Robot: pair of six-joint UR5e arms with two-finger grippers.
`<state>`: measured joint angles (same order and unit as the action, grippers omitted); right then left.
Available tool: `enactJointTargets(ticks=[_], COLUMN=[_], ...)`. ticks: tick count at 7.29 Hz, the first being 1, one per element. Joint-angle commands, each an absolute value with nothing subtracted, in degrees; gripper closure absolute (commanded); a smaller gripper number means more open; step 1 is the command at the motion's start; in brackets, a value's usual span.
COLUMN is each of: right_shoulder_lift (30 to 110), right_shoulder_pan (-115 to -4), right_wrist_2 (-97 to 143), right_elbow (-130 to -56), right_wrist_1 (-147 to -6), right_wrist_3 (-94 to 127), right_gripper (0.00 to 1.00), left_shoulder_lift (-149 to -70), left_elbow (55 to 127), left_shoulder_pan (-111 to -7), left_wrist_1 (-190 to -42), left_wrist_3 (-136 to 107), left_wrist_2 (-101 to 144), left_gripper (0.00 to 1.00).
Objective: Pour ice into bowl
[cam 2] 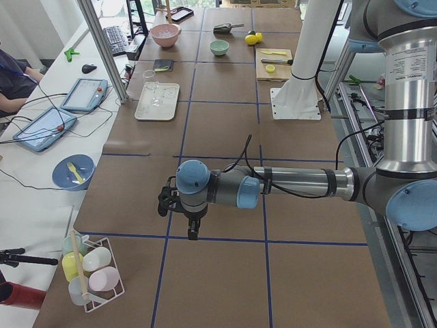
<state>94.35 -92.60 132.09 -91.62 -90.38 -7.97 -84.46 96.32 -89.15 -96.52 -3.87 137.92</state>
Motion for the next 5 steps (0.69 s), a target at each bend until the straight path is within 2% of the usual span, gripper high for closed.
enactJointTargets(ticks=[1,5], right_shoulder_lift=[94.6,94.7], right_shoulder_pan=[-92.4,-91.8], right_wrist_2=[132.1,132.2], right_elbow=[-92.1,-92.0], right_wrist_1=[-90.2,-90.2], right_wrist_3=[-8.2,-8.1], right_gripper=[0.0,0.0], left_shoulder_lift=[-84.5,-84.3], left_elbow=[96.2,96.2], left_shoulder_pan=[-89.1,-89.1], left_wrist_1=[-96.5,-96.4], left_wrist_3=[-3.9,-3.9], left_wrist_2=[137.9,137.8], left_gripper=[0.0,0.0])
